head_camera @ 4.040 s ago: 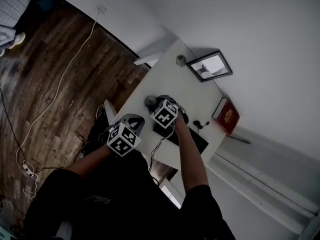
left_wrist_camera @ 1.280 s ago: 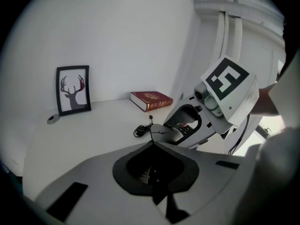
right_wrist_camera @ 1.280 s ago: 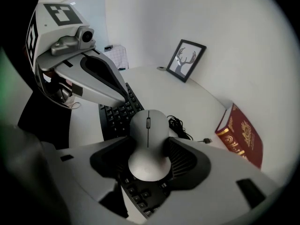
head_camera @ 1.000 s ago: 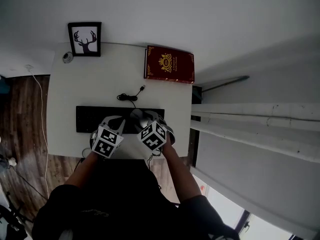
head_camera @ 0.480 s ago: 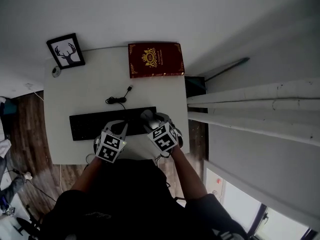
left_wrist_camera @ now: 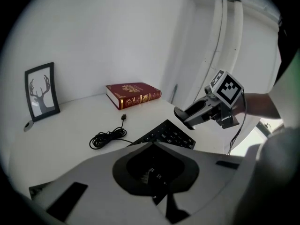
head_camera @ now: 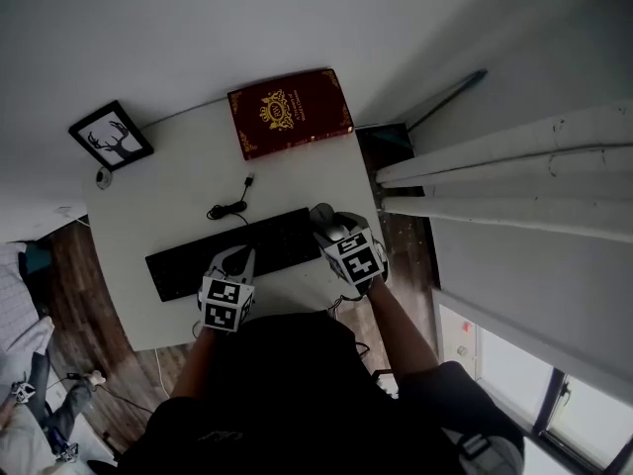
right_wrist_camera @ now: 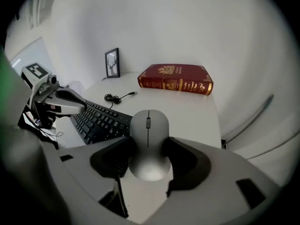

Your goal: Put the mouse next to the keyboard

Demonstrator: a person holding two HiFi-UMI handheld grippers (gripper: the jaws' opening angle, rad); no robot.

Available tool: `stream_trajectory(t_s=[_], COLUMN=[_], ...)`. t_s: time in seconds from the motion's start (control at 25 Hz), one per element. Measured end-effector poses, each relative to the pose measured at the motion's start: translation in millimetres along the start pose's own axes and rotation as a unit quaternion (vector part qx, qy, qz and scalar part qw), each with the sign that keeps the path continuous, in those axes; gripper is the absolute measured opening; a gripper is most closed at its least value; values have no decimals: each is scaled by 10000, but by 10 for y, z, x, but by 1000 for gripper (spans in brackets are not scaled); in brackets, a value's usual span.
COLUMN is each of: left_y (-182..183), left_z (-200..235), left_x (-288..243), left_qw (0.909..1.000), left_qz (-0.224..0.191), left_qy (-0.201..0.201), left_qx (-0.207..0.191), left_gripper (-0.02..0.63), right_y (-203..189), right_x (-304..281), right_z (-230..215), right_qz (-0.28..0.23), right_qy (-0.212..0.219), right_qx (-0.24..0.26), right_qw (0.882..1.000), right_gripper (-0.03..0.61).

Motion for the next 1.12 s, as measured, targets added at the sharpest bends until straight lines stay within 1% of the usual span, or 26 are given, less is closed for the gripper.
stream_trajectory(t_s=[0.2, 0.32, 0.4, 0.48, 0.76, 0.84, 1.0, 1.12], left_y=[-5, -1, 0, -11, 43, 58, 30, 2], left_z=[76, 92, 88, 81, 39, 32, 29, 0], left_x=[-10, -40, -62, -84, -91, -91, -66, -9], left_qw=[9998, 9998, 9998, 9999, 10000, 10000, 9999, 9999], left_qz=[-16, -13, -9, 7, 96, 80, 50, 59], left_qy=[54, 69, 65, 55, -8, 5, 86, 110], left_qx=[168, 190, 190, 160, 11, -27, 47, 10], left_gripper=[3, 3, 3, 3, 2, 3, 3, 3], right_y=[-90, -183, -218, -238, -304, -298, -290, -300], right_x=[-23, -41, -44, -51, -117, -126, -166, -187], right_z=[-145, -276, -328, -330, -287, -294, -304, -297], right_qz=[34, 51, 44, 53, 121, 128, 129, 77], right_qy=[-185, -346, -356, -288, -275, -300, -271, -236], right_qx=[-430, -811, -1097, -1266, -1605, -1629, -1697, -1777], right_qw=[9989, 9961, 9933, 9915, 9866, 9861, 9850, 9838], right_gripper=[268, 268, 268, 268, 268, 268, 268, 268])
Point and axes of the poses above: the fingertips, and each gripper's own axes: x backward along the fingers, z to its left, y out of its top, the point moved 3 cm from there along x, backward along the fingers, and after that the axes turned 8 degrees about x, right-handed, at the moved point
